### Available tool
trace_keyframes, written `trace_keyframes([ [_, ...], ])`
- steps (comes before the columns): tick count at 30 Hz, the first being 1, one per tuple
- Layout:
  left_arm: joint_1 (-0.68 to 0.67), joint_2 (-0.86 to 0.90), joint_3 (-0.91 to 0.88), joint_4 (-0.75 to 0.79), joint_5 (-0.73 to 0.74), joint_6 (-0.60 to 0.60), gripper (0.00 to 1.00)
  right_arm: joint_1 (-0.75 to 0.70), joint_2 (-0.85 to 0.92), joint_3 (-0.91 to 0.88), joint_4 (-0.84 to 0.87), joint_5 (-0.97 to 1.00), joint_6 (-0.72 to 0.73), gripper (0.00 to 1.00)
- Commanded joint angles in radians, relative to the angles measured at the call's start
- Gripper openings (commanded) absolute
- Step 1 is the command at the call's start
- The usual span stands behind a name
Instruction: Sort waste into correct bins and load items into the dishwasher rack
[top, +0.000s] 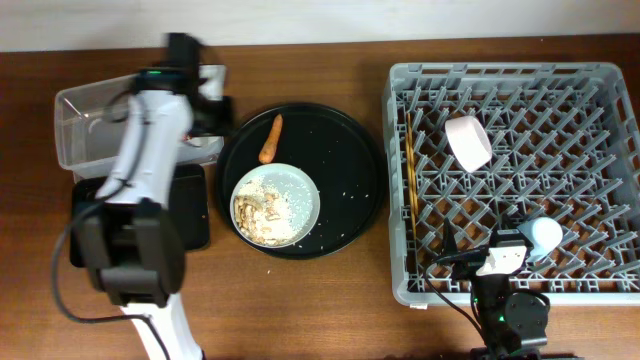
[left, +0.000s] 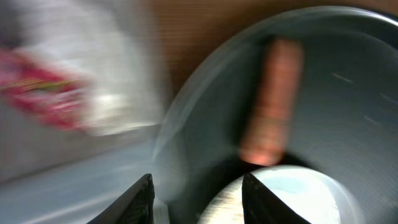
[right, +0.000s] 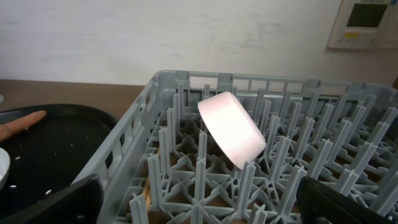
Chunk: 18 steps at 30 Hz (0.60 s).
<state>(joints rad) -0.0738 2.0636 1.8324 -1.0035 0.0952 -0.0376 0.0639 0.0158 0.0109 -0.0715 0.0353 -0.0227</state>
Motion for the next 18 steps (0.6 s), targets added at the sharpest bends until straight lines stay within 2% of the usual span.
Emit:
trace_keyframes([
  [1,-0.190,0.013,-0.042,0.036,-0.140,0.062,0.45,-0.007,-0.007,-0.005,-0.007,0.002,0.004,0.98],
  [4,-0.253,0.092,-0.069,0.111,-0.187,0.061,0.45,-0.007,-0.007,-0.005,-0.008,0.002,0.004,0.98],
  [9,-0.211,0.188,-0.069,0.239,-0.201,0.027,0.45,-0.007,-0.007,-0.005,-0.008,0.002,0.004,0.98],
  [11,-0.203,0.212,-0.069,0.238,-0.196,0.027,0.45,-0.007,-0.007,-0.005,-0.007,0.002,0.004,0.98],
  [12,-0.203,0.227,-0.070,0.233,-0.196,0.031,0.40,-0.007,-0.007,-0.005,-0.007,0.002,0.004,0.98],
  [14,-0.203,0.227,-0.067,0.233,-0.197,0.031,0.23,-0.007,-0.007,-0.005,-0.008,0.002,0.004,0.98],
  [18,-0.188,0.163,0.019,0.184,-0.198,0.030,0.20,-0.007,-0.007,-0.005,-0.008,0.002,0.004,0.98],
])
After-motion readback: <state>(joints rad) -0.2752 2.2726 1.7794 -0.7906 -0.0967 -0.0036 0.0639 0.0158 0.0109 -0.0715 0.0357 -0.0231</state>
